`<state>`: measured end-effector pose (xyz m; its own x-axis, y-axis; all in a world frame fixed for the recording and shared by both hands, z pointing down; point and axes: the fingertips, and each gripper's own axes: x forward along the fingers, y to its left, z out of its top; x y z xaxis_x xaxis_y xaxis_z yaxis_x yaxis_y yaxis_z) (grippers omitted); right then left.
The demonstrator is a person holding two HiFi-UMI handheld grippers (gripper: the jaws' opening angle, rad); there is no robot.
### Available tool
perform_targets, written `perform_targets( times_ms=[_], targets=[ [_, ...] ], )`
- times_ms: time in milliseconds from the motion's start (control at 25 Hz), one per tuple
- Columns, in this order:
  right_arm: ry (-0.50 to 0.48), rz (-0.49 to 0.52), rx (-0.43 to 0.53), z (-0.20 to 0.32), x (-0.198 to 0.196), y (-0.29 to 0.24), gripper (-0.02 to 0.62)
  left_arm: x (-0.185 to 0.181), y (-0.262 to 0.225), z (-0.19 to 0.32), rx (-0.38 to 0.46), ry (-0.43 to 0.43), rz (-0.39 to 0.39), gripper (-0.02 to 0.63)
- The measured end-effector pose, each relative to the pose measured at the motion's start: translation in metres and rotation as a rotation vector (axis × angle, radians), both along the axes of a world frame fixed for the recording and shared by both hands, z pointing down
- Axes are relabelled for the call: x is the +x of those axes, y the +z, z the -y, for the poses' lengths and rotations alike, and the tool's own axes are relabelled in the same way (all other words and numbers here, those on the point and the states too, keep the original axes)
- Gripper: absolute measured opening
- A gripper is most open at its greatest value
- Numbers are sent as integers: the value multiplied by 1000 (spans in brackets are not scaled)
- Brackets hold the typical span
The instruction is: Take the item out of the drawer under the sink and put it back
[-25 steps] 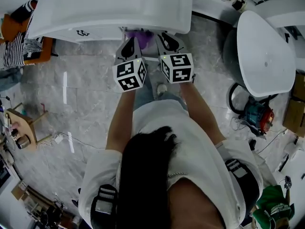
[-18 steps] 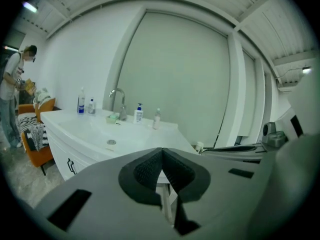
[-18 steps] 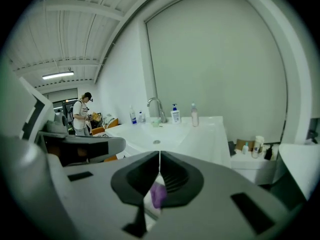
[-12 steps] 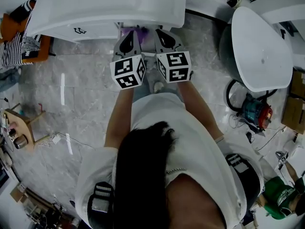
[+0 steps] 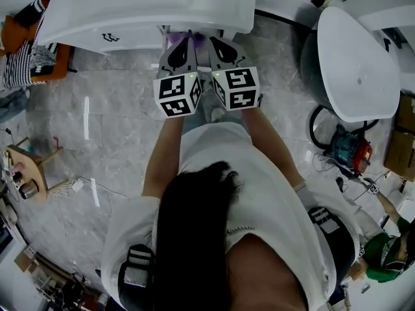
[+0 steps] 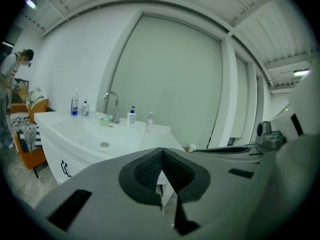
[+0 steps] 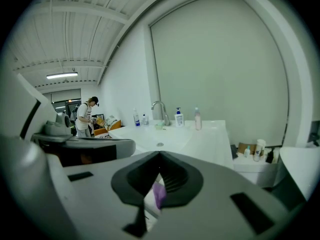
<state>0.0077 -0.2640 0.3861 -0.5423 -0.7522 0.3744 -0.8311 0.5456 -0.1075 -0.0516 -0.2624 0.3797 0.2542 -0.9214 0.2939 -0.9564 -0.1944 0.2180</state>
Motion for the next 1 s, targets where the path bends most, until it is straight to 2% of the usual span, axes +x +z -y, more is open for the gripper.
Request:
perform_targets(
  times_ms=[520,1000],
  targets=[
    [-15,-4,-7,-3,-5,3,15,2,2,0,1,12,26,4],
    [-34,-4,-64,2,-10,28,15,-15,25,1,-60,-17,9,5]
  ],
)
